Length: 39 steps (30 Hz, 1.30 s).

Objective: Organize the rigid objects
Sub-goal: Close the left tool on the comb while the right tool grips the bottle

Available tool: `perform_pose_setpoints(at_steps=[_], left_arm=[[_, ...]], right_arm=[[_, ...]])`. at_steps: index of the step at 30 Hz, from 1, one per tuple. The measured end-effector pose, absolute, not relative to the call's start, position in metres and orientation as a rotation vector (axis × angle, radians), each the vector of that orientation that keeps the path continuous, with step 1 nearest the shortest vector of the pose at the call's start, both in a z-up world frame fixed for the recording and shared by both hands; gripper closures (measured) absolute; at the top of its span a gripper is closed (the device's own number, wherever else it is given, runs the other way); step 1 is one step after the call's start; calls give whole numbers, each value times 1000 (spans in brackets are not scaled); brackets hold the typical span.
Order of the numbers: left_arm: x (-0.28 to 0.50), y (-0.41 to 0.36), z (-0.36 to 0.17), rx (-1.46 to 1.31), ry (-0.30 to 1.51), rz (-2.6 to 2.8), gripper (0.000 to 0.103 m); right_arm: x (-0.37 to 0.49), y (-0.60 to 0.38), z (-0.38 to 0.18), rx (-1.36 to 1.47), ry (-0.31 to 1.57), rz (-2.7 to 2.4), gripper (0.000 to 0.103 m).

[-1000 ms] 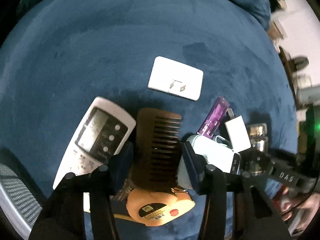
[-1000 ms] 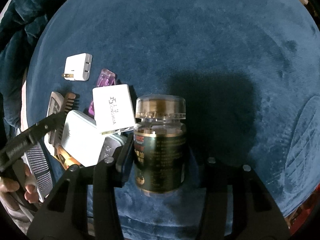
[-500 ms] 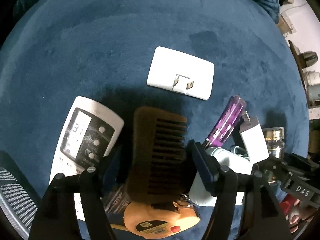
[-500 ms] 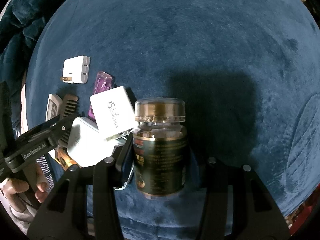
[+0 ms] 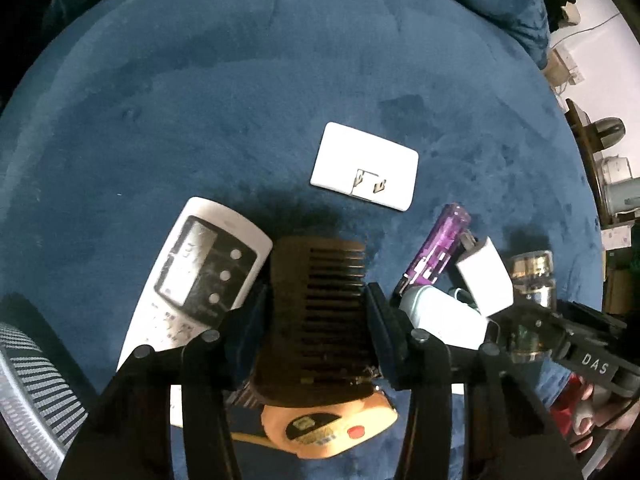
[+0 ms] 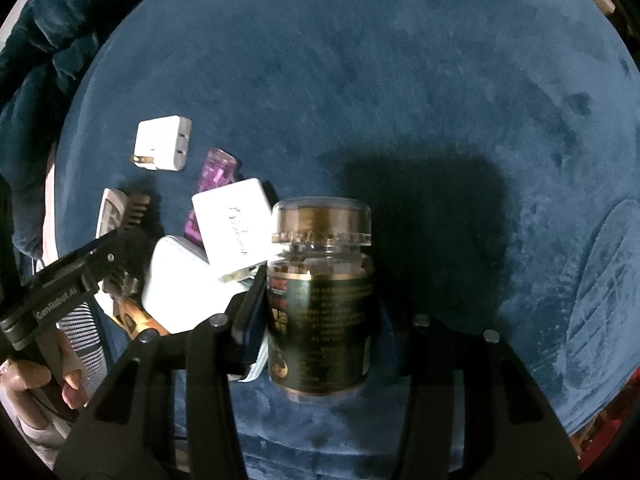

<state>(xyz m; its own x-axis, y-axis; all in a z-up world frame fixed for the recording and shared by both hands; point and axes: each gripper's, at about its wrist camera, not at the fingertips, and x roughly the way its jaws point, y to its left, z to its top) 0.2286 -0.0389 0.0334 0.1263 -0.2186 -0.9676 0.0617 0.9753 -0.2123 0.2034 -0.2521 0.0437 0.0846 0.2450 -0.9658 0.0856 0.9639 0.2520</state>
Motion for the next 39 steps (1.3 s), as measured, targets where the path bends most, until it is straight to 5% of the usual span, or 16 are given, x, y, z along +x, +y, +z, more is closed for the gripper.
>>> perform_pose_setpoints(at_steps=[10, 19, 22, 39], left_arm=[[219, -41, 40, -93, 1416, -230, 55], [232, -59, 8, -18, 1461, -244, 45], [235, -57, 10, -34, 1448, -244, 54], [215, -28, 51, -85, 1352, -213, 54]], right_arm=[[195, -243, 66, 281, 1431, 168, 56], [194, -241, 67, 284, 1444, 163, 55], [196, -243, 64, 285, 1451, 156, 55], [194, -228, 79, 310, 1414, 191, 56]])
